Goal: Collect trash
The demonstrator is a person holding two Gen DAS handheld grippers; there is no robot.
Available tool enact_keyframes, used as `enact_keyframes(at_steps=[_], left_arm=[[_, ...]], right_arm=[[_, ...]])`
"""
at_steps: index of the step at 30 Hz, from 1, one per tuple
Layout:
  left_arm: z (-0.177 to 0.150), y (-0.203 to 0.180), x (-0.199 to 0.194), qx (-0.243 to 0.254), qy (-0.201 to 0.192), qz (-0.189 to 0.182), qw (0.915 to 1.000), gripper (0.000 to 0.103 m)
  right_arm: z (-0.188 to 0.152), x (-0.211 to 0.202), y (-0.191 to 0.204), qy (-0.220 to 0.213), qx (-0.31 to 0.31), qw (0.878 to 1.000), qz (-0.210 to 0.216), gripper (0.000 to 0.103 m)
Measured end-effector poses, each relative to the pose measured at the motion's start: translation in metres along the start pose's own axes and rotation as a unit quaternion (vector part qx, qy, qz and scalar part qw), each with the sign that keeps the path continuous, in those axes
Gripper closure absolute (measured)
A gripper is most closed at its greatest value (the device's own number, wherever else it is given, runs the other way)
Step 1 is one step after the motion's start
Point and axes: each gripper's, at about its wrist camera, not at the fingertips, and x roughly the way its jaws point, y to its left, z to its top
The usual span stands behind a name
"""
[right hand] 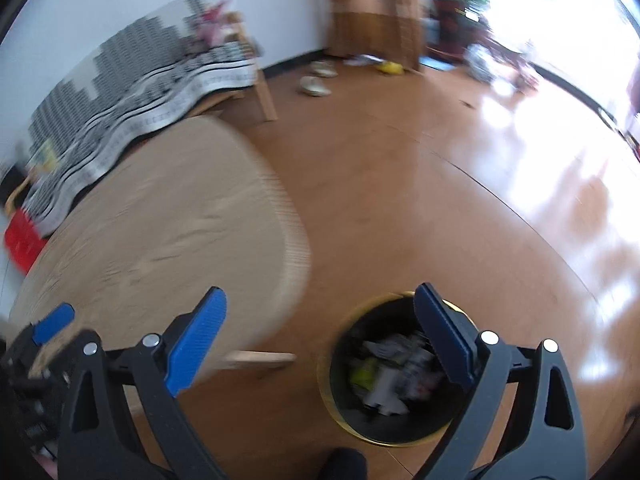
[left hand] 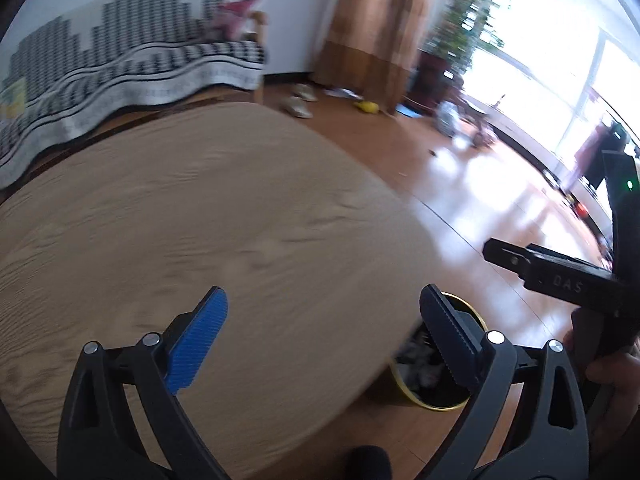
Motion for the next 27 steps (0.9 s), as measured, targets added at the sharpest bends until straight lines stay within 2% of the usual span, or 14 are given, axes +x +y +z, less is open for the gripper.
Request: enact_keyframes(at_steps=[5,8,14,16,20,27], left_arm=[[-0.006,0.099,-0.058,-0.057,-0.033,0.087,0.9941,0.009],[-0.019,0.157,-0.096,-0.083,-0.048,0.146,0.9847,0.009],[-0.052,0.253,-0.148,-0.149,-0.053,0.21,0.9649,0.009],[-0.064,0.283,-0.165,-0.174,-0.053,0.229,0.9563,0.009],[-0.081,0.322,-0.19,-0.197,-0.06,0.254,0.945,0.009],[-0.104,0.357,-0.198,-0.189,-0.05,0.283,0.9388,0.009]], right_arm=[[0.006,0.009,0.113,0.001,-0.088,0.995,0.049,0.011],[0.0,0.012,0.18,0.003,-0.14,0.987,0.077,0.011],[-0.023,0.023,0.291,0.016,-0.218,0.968,0.124,0.011],[-0.029,0.027,0.32,0.021,-0.233,0.963,0.134,0.011],[-0.043,0.033,0.361,0.03,-0.253,0.956,0.147,0.011],[-0.058,0.045,0.388,0.033,-0.274,0.951,0.141,0.011]])
